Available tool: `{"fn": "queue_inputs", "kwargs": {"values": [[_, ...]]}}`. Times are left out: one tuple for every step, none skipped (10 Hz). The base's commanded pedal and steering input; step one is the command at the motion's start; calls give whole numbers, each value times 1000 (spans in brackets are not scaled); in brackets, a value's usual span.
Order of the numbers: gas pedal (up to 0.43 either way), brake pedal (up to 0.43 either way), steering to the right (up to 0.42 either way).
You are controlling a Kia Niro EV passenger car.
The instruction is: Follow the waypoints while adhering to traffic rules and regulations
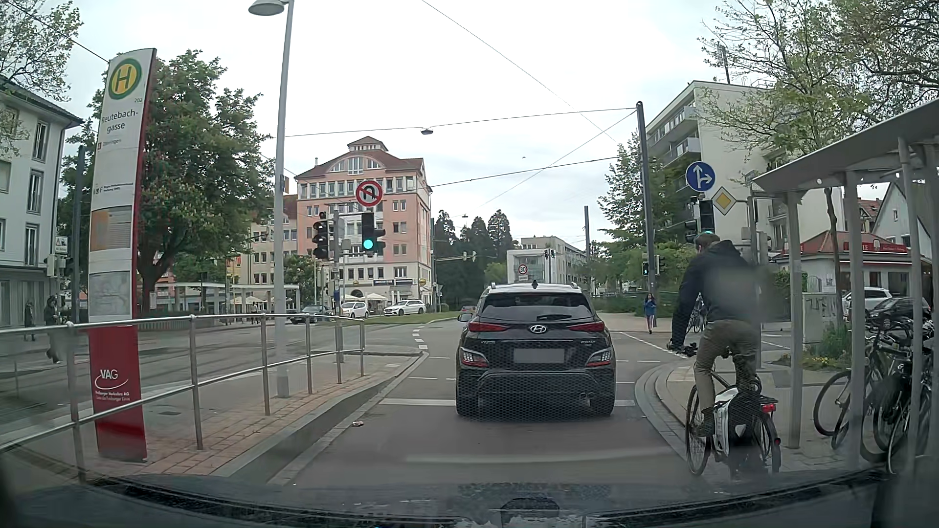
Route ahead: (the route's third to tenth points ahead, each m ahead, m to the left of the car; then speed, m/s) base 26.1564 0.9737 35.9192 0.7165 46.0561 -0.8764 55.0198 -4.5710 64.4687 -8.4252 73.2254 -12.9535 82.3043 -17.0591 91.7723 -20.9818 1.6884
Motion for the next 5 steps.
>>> {"fn": "queue_inputs", "kwargs": {"values": [[228, 0, -8], [228, 0, -10], [228, 0, -12], [228, 0, -16], [240, 0, -21]]}}
